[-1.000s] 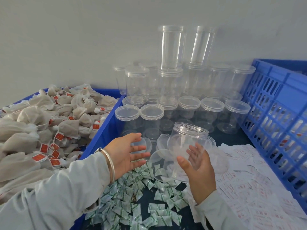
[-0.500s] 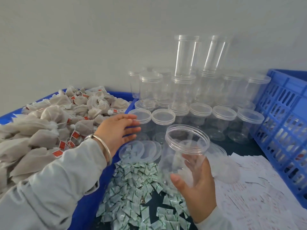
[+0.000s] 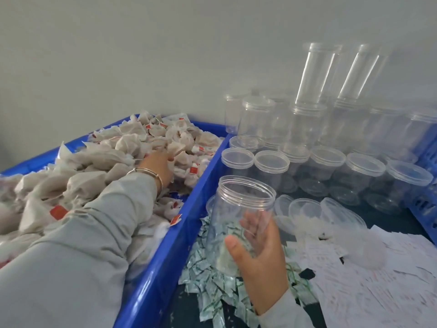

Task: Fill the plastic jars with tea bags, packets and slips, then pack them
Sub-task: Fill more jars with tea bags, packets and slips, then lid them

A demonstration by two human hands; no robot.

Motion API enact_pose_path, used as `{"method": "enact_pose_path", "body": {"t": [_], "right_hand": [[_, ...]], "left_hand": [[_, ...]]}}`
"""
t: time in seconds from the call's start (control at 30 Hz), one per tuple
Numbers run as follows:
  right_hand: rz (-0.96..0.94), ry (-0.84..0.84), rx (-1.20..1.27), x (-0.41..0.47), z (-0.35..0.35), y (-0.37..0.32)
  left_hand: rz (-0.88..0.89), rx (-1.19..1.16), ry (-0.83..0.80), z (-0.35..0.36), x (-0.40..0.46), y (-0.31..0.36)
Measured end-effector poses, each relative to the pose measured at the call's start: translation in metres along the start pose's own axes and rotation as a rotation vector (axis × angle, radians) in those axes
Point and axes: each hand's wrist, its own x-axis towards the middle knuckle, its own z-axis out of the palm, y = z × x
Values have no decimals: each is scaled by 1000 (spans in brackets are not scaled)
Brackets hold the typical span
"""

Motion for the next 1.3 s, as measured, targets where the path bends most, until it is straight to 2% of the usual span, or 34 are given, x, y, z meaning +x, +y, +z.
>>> {"method": "enact_pose_path", "body": {"t": [0.1, 0.17, 0.37, 0.43, 0.57, 0.67, 0.83, 0.93, 1.0, 1.13, 1.3], "right_hand": [[12, -35, -20, -5, 3, 9], [-3, -57, -41, -9, 2, 13], [-13, -81, -65, -11, -3, 20], [-3, -94, -65, -12, -4, 21], [-1, -102, -61, -10, -6, 21], [0, -86, -61, -8, -8, 20], [31, -102, -75, -6, -10, 25], [39, -97, -105, -5, -11, 27], [47, -90, -113, -5, -11, 27], [37, -69, -120, -5, -11, 26], [-1, -25, -140, -6, -9, 25]], "left_hand": [[65, 202, -61, 7, 7, -1], [32, 263, -105, 8, 7, -1], [-127, 324, -226, 6, -1, 9], [-114, 354, -273, 6, -1, 9], [-62, 334, -228, -1, 3, 7], [-33, 136, -129, -6, 3, 4], [88, -423, 79, -26, -15, 15], [233, -913, -49, -43, -36, 38], [345, -1031, -177, -50, -51, 51], [505, -897, -325, -47, -73, 65], [572, -542, -326, -38, -77, 65]]}}
